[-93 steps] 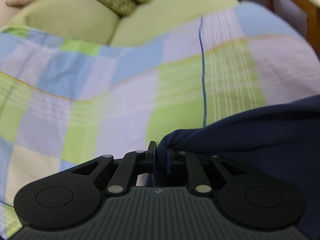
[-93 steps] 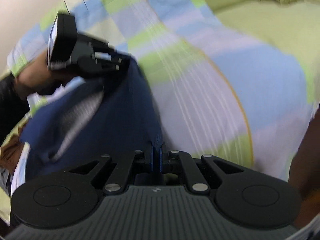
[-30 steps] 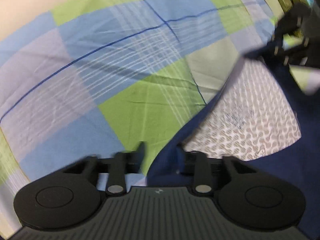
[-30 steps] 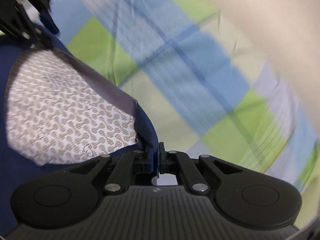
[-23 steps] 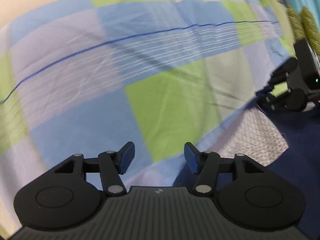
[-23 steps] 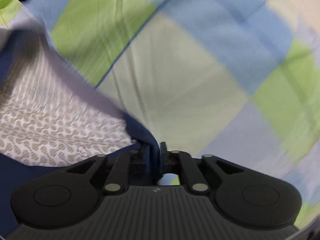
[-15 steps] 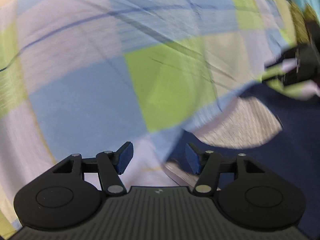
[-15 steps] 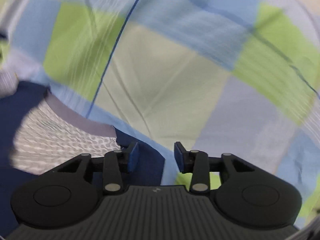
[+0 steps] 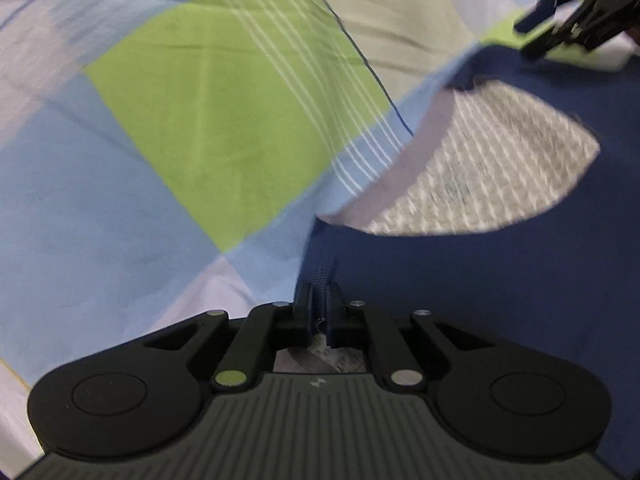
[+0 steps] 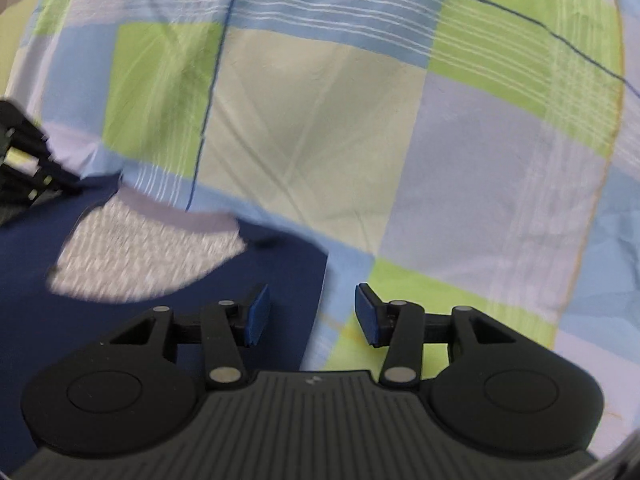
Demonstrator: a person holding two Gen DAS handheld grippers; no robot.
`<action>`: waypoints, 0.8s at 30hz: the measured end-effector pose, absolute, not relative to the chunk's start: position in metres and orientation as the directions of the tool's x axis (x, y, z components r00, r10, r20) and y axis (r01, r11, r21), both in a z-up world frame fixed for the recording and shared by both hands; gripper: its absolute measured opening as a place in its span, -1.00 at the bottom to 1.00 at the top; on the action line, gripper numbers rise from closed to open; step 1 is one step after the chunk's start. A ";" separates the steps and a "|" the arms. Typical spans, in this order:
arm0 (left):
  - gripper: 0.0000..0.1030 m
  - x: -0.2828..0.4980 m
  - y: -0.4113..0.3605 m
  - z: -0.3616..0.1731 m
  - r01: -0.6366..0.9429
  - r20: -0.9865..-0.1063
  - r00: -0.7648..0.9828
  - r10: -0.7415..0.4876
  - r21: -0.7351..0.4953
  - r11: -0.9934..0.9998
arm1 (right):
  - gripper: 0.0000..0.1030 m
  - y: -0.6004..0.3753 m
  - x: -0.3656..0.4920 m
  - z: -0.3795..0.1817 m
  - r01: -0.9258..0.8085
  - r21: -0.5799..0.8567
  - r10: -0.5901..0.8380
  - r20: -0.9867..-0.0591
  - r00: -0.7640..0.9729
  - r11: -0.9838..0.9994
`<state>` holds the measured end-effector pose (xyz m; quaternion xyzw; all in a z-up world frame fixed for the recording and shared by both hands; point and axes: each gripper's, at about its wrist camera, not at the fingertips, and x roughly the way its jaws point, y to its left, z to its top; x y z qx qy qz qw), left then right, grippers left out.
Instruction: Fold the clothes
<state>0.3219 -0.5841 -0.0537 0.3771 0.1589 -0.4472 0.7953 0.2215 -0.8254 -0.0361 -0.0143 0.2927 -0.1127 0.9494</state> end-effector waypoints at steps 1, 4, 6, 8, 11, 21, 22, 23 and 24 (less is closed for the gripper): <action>-0.94 0.325 -0.582 -0.051 0.827 -0.575 0.556 -0.600 0.452 0.334 | -0.18 -0.831 0.231 -0.038 0.212 -0.075 -0.218 -0.561 0.799 0.974; -0.96 0.336 -0.581 -0.034 0.817 -0.522 0.574 -0.631 0.418 0.397 | -0.82 -0.842 0.252 -0.044 0.196 0.010 -0.150 -0.603 0.783 0.981; -0.96 0.344 -0.585 -0.025 0.811 -0.501 0.584 -0.639 0.402 0.426 | -0.99 -0.845 0.260 -0.043 0.162 0.094 -0.073 -0.604 0.794 0.982; -0.96 0.349 -0.590 -0.027 0.805 -0.508 0.592 -0.626 0.410 0.429 | -0.99 -0.844 0.255 -0.032 0.158 0.167 -0.050 -0.519 0.853 0.973; -0.96 0.353 -0.596 -0.040 0.800 -0.546 0.599 -0.585 0.425 0.423 | -0.99 -0.859 0.250 -0.028 0.252 0.289 -0.091 -0.473 0.877 0.924; -0.84 0.353 -0.557 -0.021 0.792 -0.568 0.599 -0.564 0.317 0.522 | -0.20 -0.853 0.184 -0.033 0.328 0.293 -0.145 -0.508 0.849 0.898; -0.84 0.348 -0.551 -0.014 0.799 -0.563 0.591 -0.578 0.305 0.519 | -0.17 -0.851 0.171 -0.033 0.334 0.287 -0.152 -0.510 0.847 0.898; -0.84 0.337 -0.550 -0.010 0.818 -0.565 0.566 -0.600 0.292 0.496 | -0.15 -0.849 0.156 -0.031 0.340 0.280 -0.160 -0.512 0.844 0.898; -0.78 0.327 -0.550 -0.006 0.837 -0.568 0.539 -0.622 0.278 0.471 | -0.13 -0.846 0.141 -0.030 0.350 0.271 -0.172 -0.514 0.840 0.897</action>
